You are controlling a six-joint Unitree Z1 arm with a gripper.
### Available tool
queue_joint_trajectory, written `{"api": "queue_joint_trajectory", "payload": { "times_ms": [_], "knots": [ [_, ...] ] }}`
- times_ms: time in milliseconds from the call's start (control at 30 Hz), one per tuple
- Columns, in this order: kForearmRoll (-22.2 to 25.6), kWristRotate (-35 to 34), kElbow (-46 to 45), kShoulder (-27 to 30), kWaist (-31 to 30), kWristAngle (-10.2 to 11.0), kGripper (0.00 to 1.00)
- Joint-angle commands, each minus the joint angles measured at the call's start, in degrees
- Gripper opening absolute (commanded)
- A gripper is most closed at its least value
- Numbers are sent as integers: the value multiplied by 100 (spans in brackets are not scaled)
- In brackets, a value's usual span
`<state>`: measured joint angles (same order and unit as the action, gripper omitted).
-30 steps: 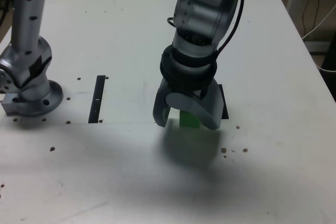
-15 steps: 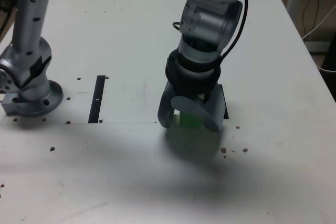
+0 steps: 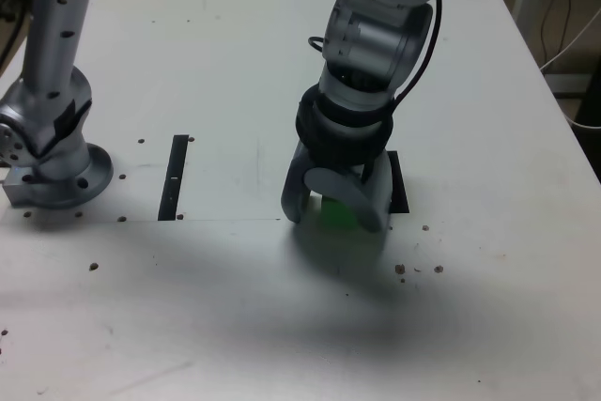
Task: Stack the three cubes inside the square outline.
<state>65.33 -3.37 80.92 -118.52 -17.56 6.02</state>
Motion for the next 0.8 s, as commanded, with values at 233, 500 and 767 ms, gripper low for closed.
{"api": "queue_joint_trajectory", "payload": {
  "times_ms": [233,500,767],
  "knots": [
    [-8,12,-21,-61,37,4,56],
    [-74,12,-30,-59,42,6,33],
    [192,17,55,188,42,-190,27]
  ]
}}
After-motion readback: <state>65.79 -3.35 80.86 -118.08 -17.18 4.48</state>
